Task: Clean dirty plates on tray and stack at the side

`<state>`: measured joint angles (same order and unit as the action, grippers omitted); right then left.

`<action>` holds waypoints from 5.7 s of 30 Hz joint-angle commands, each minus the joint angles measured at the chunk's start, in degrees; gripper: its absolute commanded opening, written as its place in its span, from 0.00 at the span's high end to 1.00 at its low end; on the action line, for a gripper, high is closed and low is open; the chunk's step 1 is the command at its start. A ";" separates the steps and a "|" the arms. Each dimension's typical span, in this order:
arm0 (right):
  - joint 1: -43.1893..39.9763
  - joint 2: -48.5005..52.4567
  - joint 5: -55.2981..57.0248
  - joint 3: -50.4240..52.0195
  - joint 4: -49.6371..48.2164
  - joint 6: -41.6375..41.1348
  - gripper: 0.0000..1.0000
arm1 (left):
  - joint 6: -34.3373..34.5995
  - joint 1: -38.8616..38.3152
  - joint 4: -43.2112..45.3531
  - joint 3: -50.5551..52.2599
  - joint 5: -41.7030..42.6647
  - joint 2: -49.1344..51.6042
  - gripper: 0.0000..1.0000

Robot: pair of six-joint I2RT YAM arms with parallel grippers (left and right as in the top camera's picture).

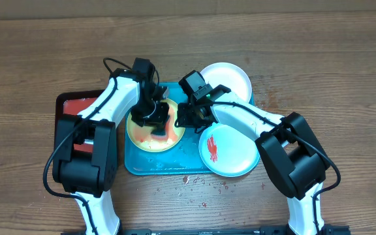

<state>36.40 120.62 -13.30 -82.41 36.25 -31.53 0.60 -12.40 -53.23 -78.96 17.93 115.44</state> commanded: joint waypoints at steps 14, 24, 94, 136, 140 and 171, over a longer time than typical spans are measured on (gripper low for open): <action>-0.15 0.48 0.33 -0.13 0.02 -0.22 0.96 | 22.84 0.26 -8.72 -0.92 -26.88 1.03 0.96; -0.15 0.50 0.31 -0.13 0.22 -0.20 0.96 | 0.15 -0.11 -2.45 -0.92 5.46 1.03 0.96; 23.54 -16.28 79.54 -2.10 7.56 3.02 0.96 | 18.08 16.90 -36.54 -50.10 -13.92 -8.55 0.96; 8.92 -10.21 12.20 3.63 8.63 -20.79 0.96 | 18.01 16.87 -36.74 -50.10 -13.92 -8.50 0.96; 8.85 -8.94 10.58 3.65 8.63 -19.19 0.92 | 18.03 16.87 -36.74 -50.10 -13.90 -8.50 0.96; 2.62 -3.13 9.20 3.56 -3.32 0.66 0.69 | 18.05 16.87 -36.48 -49.09 -13.90 -6.91 0.96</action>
<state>38.59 116.05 -7.99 -78.83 33.04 -24.62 18.31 4.49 -90.02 -128.33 4.23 107.66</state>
